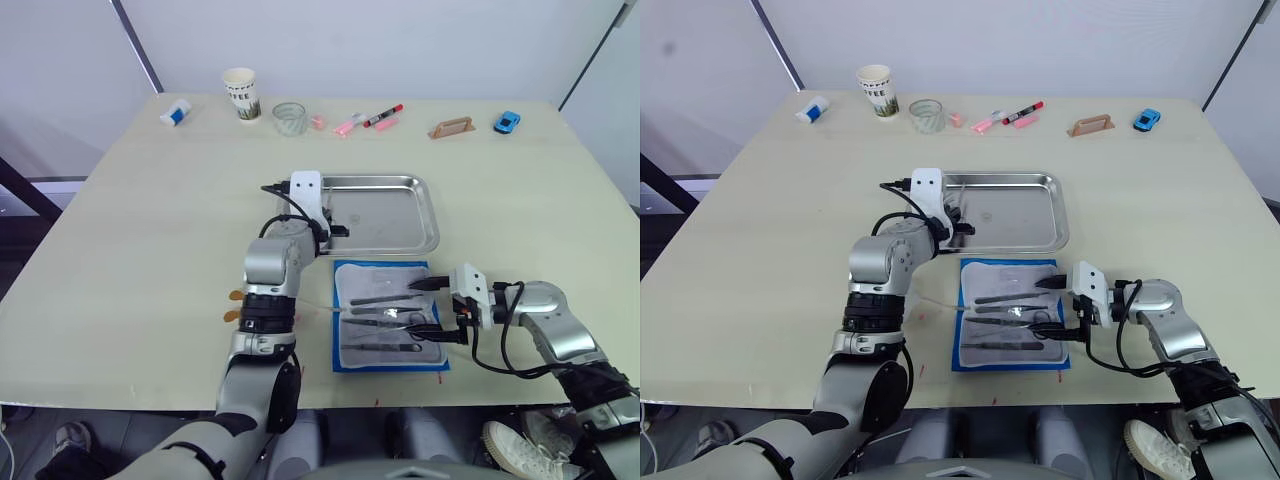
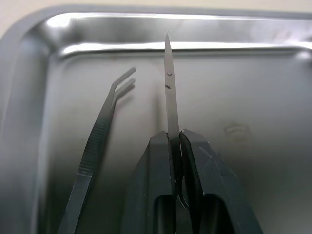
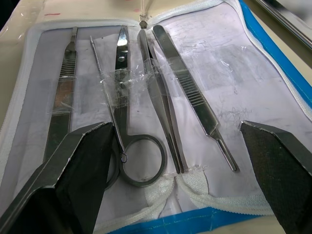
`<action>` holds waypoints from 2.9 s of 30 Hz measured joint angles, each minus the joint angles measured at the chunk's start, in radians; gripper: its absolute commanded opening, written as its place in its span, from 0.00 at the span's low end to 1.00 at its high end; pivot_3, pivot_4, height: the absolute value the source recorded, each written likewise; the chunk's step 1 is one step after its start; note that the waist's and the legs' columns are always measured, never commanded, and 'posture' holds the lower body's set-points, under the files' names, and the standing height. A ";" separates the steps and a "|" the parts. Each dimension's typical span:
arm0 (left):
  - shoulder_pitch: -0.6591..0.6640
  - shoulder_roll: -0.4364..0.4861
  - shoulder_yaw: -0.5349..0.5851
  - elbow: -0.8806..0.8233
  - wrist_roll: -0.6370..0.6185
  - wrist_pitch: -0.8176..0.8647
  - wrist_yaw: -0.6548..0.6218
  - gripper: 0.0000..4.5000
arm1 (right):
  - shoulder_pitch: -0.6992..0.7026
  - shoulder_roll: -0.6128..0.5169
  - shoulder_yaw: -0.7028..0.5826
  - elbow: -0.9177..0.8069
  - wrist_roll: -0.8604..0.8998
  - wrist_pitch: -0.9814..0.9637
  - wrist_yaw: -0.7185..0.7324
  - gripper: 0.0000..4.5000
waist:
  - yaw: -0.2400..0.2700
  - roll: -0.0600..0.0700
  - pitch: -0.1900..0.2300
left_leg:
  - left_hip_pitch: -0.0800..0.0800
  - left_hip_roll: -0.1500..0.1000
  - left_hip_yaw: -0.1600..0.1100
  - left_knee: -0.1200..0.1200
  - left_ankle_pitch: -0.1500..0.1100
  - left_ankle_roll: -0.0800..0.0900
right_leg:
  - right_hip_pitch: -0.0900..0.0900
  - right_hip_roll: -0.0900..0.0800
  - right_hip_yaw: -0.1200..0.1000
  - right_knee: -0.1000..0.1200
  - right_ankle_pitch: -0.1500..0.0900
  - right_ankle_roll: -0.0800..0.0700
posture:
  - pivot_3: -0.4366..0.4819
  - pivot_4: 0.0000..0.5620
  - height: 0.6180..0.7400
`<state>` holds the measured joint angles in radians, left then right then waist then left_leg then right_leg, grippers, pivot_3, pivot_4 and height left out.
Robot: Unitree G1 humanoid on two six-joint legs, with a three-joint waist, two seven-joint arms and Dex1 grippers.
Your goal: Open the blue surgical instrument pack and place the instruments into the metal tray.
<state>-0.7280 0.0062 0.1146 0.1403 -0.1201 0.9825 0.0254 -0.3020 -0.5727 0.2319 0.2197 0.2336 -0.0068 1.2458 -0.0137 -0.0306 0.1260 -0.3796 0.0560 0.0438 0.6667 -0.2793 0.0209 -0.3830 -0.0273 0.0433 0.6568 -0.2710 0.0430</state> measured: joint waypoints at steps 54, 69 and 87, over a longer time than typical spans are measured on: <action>0.322 0.689 -0.139 -0.162 -0.382 -0.479 -1.392 0.99 | -0.063 0.093 -0.052 0.261 0.041 -0.209 0.148 1.00 | -0.002 0.001 0.001 | 0.002 0.001 0.002 -0.002 0.000 0.000 | 0.001 -0.002 -0.002 -0.001 -0.002 -0.003 | 0.48 0.27 1.00; 0.250 0.638 -0.379 -0.222 -0.142 -0.481 -1.231 0.74 | -0.047 0.097 -0.056 0.254 0.041 -0.234 0.130 1.00 | 0.000 0.001 0.001 | 0.001 0.001 0.002 -0.002 0.000 0.000 | 0.001 -0.002 -0.001 -0.001 -0.001 -0.002 | 0.48 0.27 1.00; 0.208 0.566 -0.494 -0.170 -0.032 -0.498 -1.173 0.74 | -0.020 0.088 -0.056 0.203 0.040 -0.200 0.099 1.00 | 0.002 0.001 0.001 | 0.001 0.000 0.002 -0.002 0.000 0.000 | 0.000 -0.001 -0.002 -0.001 -0.001 -0.001 | 0.48 0.27 1.00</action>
<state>-0.5204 0.5726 -0.3789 -0.0293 -0.1521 0.4847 -1.1480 -0.3224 -0.4849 0.1762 0.4225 0.2738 -0.2072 1.3445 -0.0119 -0.0294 0.1269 -0.3788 0.0564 0.0458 0.6649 -0.2792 0.0210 -0.3825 -0.0285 0.0417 0.6563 -0.2722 0.0416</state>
